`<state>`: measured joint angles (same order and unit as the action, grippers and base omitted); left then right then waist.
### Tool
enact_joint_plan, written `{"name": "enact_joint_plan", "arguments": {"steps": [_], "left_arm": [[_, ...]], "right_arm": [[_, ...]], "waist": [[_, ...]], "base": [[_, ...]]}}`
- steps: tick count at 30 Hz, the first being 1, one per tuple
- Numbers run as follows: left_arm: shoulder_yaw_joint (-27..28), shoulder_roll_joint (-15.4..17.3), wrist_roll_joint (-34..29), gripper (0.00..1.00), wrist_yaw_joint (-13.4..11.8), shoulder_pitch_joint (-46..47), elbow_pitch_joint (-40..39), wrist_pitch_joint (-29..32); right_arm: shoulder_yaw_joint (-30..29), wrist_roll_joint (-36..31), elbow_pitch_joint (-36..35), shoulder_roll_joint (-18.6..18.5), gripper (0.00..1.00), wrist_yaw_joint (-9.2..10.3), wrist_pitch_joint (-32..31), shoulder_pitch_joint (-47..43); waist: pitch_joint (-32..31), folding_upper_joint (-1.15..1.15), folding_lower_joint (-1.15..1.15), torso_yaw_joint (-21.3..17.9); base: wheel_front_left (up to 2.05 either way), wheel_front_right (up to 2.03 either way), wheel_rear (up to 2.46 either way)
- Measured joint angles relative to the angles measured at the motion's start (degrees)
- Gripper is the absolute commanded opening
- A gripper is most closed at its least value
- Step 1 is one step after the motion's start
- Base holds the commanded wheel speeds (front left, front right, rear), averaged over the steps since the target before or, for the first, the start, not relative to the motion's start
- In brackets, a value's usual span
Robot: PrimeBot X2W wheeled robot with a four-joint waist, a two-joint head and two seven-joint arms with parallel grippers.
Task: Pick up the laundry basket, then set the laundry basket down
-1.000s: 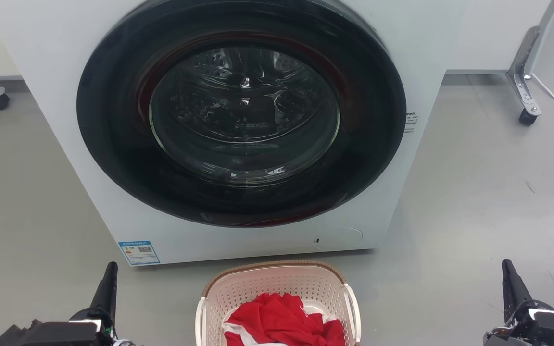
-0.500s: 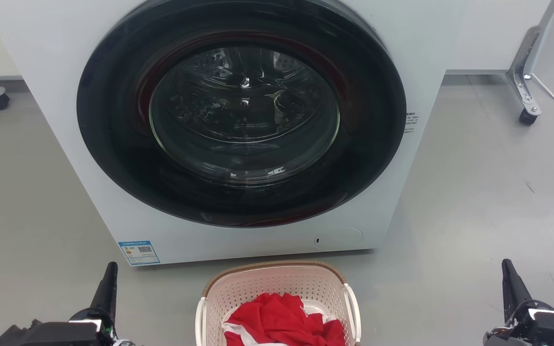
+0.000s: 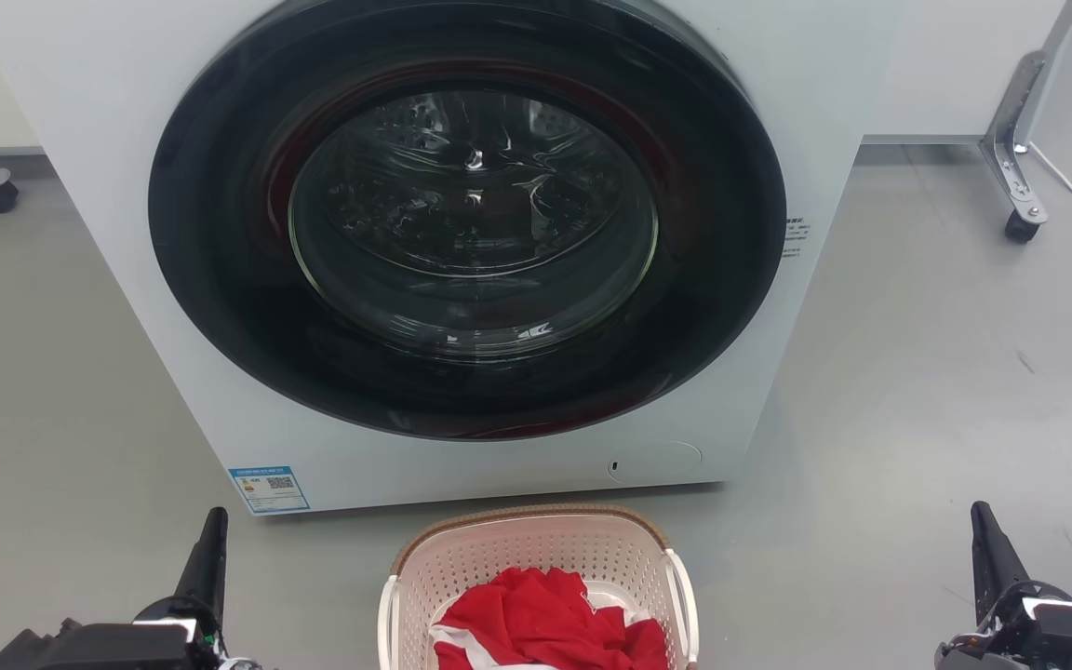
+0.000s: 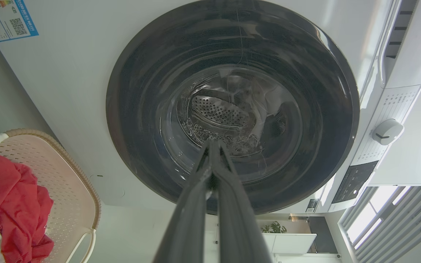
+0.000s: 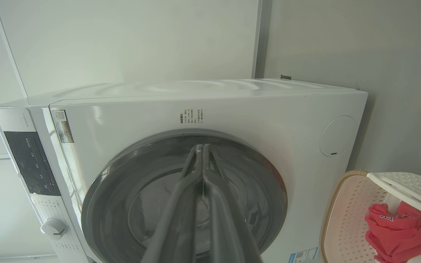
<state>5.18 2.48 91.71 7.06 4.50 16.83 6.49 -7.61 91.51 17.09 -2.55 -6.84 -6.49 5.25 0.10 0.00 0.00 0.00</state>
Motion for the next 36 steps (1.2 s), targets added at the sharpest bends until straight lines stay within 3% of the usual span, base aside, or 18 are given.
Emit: {"name": "enact_joint_plan", "arguments": {"steps": [36], "left_arm": [[0.0, 0.0, 0.0, 0.0, 0.0, 0.0, 0.0, 0.0]], "right_arm": [[0.0, 0.0, 0.0, 0.0, 0.0, -0.01, 0.0, 0.0]], "waist": [[0.0, 0.0, 0.0, 0.0]], "base": [[0.0, 0.0, 0.0]]}}
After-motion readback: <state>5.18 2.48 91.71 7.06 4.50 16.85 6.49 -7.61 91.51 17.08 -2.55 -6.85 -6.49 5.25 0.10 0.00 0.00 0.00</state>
